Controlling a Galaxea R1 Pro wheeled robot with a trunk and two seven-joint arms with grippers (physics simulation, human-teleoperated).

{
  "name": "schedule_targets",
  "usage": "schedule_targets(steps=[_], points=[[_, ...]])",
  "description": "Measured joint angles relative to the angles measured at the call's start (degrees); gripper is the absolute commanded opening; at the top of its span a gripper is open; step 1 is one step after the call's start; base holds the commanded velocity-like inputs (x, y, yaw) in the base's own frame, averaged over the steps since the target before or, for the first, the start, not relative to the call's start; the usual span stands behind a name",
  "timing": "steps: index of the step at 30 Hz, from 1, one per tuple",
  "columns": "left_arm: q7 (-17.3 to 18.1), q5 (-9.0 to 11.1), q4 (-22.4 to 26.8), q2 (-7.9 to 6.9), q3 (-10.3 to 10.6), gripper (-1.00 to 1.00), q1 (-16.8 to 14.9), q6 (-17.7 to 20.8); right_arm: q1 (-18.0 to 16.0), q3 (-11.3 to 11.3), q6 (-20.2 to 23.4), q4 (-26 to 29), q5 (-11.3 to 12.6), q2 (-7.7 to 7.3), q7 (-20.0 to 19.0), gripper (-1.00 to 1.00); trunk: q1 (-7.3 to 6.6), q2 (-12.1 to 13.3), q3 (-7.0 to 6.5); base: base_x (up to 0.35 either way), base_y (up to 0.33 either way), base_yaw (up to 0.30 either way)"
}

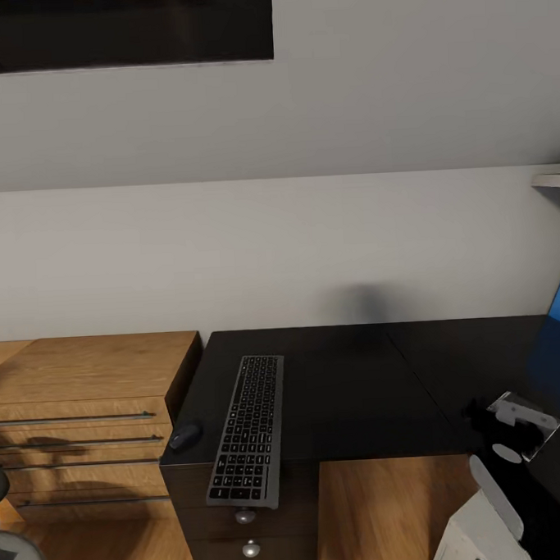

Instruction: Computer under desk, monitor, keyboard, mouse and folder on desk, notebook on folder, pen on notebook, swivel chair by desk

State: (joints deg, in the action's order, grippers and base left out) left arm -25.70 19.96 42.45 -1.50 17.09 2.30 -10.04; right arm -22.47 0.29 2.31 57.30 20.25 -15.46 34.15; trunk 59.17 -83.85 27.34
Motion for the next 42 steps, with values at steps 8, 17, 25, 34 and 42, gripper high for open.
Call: schedule_targets(steps=[8,17,25,34,42], points=[[0.0,0.0,-0.3,0.09,0.1,1.00,0.0,-0.5,-4.3,-0.1,-5.8,-10.3,-0.4,-2.70,-0.4,1.00,0.00,0.0,0.00,0.000,0.000,0.000],[-0.1,0.0,-0.5,0.10,0.1,1.00,0.0,-0.6,-12.5,-0.5,-9.0,-26.9,0.9,-4.34,-8.2,1.00,-0.02,0.0,0.00,0.133,0.000,0.000],[-0.1,0.0,-0.9,0.18,0.1,1.00,0.0,-0.6,-14.6,-1.9,-9.8,-30.8,1.9,-4.56,-11.1,1.00,-0.02,0.0,0.00,0.116,0.000,0.000],[-0.1,0.0,-1.3,0.25,0.1,1.00,0.0,-0.5,-14.8,-3.4,-9.9,-31.1,2.0,-4.64,-11.3,1.00,0.00,0.0,0.00,0.053,0.000,0.000],[-0.1,0.0,-1.3,0.27,0.2,1.00,0.0,-0.5,-14.8,-3.6,-10.5,-30.8,2.0,-4.45,-11.3,1.00,-0.01,0.0,0.00,0.073,-0.048,0.000]])
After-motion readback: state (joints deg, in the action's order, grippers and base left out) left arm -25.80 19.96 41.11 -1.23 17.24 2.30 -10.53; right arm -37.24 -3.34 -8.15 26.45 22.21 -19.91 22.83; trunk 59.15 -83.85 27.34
